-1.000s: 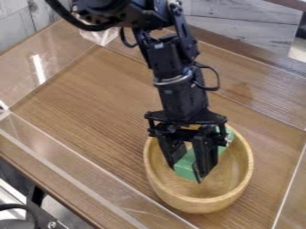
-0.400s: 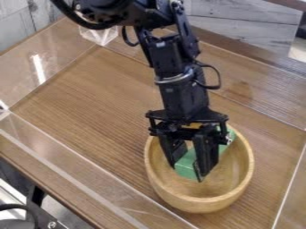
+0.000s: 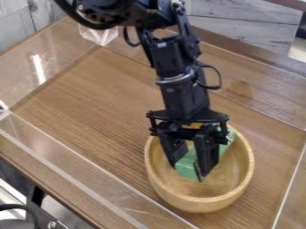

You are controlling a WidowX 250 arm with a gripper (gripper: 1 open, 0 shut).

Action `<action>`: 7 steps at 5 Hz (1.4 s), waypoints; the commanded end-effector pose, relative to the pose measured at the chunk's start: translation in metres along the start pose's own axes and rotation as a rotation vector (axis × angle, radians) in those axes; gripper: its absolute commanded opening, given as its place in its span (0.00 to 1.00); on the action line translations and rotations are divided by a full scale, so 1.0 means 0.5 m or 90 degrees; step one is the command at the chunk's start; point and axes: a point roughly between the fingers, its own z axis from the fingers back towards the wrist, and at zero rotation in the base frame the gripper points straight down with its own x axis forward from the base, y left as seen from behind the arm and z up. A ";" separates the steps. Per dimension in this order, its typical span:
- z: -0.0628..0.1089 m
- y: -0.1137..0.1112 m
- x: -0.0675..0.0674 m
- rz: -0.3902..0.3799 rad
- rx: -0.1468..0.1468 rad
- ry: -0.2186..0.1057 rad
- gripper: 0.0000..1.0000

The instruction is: Put the green block in the brown bowl

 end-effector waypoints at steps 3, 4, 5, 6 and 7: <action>0.024 -0.004 0.021 -0.014 -0.004 -0.024 0.00; 0.024 -0.004 0.021 -0.015 -0.005 -0.022 0.00; 0.025 -0.004 0.022 -0.015 -0.006 -0.020 0.00; 0.026 -0.005 0.022 -0.017 -0.007 -0.018 0.00; 0.027 -0.005 0.022 -0.018 -0.009 -0.016 0.00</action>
